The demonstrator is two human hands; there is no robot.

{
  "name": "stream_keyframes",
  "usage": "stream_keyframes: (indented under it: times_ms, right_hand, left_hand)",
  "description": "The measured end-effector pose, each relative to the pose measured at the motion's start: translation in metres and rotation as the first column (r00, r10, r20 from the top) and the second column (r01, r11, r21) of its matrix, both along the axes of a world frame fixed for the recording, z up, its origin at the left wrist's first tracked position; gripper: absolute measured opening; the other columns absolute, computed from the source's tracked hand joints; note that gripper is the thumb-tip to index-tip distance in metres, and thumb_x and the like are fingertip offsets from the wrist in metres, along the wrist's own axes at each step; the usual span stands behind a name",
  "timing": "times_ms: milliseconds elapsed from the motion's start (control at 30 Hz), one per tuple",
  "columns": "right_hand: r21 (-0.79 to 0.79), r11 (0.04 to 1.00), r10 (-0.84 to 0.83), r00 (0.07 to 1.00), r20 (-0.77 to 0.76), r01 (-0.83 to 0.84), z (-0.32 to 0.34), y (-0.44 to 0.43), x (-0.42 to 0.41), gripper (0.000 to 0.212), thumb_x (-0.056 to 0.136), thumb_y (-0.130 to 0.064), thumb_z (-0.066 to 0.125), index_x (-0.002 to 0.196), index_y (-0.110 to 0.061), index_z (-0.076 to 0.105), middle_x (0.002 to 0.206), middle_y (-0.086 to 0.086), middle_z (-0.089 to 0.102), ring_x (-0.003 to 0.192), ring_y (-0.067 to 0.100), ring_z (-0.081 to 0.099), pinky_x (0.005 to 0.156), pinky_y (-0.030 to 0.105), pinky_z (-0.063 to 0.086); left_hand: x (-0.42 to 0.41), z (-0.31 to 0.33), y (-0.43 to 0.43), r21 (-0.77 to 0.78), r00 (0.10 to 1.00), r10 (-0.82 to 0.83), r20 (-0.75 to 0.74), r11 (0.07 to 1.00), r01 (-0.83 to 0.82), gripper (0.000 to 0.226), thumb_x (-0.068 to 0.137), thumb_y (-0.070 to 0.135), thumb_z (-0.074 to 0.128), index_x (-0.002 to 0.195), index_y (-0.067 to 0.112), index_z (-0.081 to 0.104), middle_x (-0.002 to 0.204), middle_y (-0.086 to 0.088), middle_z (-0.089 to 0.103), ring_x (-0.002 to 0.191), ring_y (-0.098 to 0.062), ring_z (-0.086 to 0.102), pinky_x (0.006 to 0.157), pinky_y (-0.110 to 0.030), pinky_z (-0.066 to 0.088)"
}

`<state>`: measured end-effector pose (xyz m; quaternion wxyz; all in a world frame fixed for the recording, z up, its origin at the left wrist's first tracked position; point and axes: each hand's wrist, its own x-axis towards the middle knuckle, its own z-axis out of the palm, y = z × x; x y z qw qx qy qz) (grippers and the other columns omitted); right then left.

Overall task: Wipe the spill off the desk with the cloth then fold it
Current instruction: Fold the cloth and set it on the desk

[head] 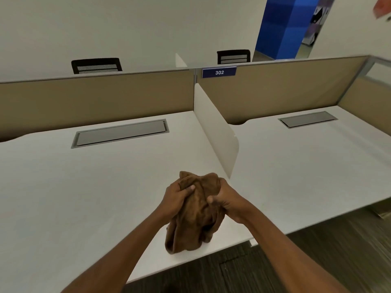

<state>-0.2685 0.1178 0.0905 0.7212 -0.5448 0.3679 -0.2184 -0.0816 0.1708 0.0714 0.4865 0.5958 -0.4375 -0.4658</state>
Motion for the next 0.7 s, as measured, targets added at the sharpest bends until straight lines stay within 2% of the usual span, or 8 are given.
stream_keyframes:
  times_ms: [33,100,167,233,367,533,633,700]
  right_hand:
    - [-0.037,0.999,-0.006,0.996,-0.084,0.003,-0.001,0.000,0.004,0.105,0.045,-0.041,0.094,0.130,-0.019,0.038,0.128,0.005,0.055,0.114,0.024,0.059,0.093,0.040,0.054]
    - [-0.120,0.989,-0.118,0.966,-0.232,0.092,-0.004,-0.003,0.010,0.085,0.056,-0.037,0.091,0.124,-0.022,0.041,0.124,0.001,0.055,0.107,0.017,0.059,0.081,0.029,0.056]
    - [-0.209,0.953,-0.272,0.925,-0.265,0.221,-0.009,-0.009,0.013,0.054,0.075,-0.029,0.080,0.119,-0.021,0.050,0.118,0.001,0.060,0.102,0.015,0.060,0.073,0.022,0.054]
    - [-0.269,0.920,-0.350,0.907,-0.233,0.286,-0.010,-0.012,0.013,0.037,0.084,-0.027,0.071,0.117,-0.021,0.053,0.113,-0.003,0.062,0.105,0.016,0.060,0.077,0.023,0.051]
    - [-0.335,0.901,-0.355,0.912,-0.205,0.275,0.012,-0.008,0.016,0.032,0.087,-0.024,0.068,0.116,-0.022,0.054,0.111,-0.007,0.062,0.105,0.013,0.059,0.082,0.023,0.049]
    - [-0.425,0.855,-0.384,0.914,-0.133,0.297,0.055,-0.013,0.009,0.032,0.083,-0.015,0.072,0.109,-0.028,0.059,0.105,-0.009,0.066,0.096,0.008,0.062,0.081,0.026,0.052]
    - [-0.506,0.836,-0.341,0.923,-0.178,0.211,0.072,-0.038,0.019,0.023,0.086,-0.019,0.070,0.095,-0.036,0.057,0.096,-0.015,0.064,0.087,0.008,0.062,0.070,0.019,0.050]
    - [-0.530,0.838,-0.301,0.920,-0.250,0.130,0.064,-0.063,0.033,0.024,0.084,-0.016,0.071,0.094,-0.034,0.060,0.095,-0.012,0.065,0.089,0.011,0.062,0.071,0.022,0.051]
  left_hand:
    - [0.001,0.001,-0.001,-0.004,1.000,0.008,0.017,1.000,-0.008,0.018,0.095,0.026,0.058,0.111,0.023,0.066,0.107,0.002,0.070,0.096,-0.014,0.067,0.086,-0.029,0.055]
    - [0.003,0.002,-0.003,0.002,0.999,0.024,0.042,1.000,-0.025,0.019,0.095,0.027,0.057,0.111,0.021,0.065,0.107,0.000,0.070,0.097,-0.017,0.067,0.088,-0.033,0.055]
    - [0.009,0.002,-0.004,0.013,0.999,0.036,0.041,0.999,-0.036,0.021,0.095,0.029,0.058,0.112,0.020,0.065,0.109,-0.001,0.069,0.099,-0.019,0.066,0.091,-0.037,0.055]
    - [0.015,0.004,-0.003,0.024,0.999,0.048,0.024,0.999,-0.049,0.024,0.095,0.031,0.058,0.115,0.020,0.063,0.111,-0.002,0.068,0.103,-0.021,0.065,0.094,-0.041,0.053]
    - [0.031,0.021,0.006,-0.029,0.998,0.041,-0.047,0.999,-0.042,0.024,0.095,0.033,0.057,0.115,0.025,0.065,0.111,0.002,0.070,0.104,-0.016,0.065,0.094,-0.040,0.053]
    - [0.059,0.060,0.021,-0.139,0.995,-0.048,-0.082,0.990,0.037,0.026,0.080,0.048,0.067,0.104,0.038,0.070,0.105,0.008,0.072,0.098,-0.013,0.068,0.075,-0.025,0.057]
    - [0.079,0.072,0.004,-0.107,0.998,-0.052,-0.046,0.993,0.047,0.034,0.065,0.060,0.072,0.095,0.043,0.071,0.098,0.013,0.073,0.093,-0.008,0.069,0.066,-0.018,0.055]
    - [0.090,0.061,-0.019,-0.028,0.998,-0.050,0.037,0.998,0.052,0.034,0.067,0.055,0.076,0.095,0.036,0.071,0.095,0.010,0.074,0.091,-0.011,0.069,0.063,-0.018,0.055]
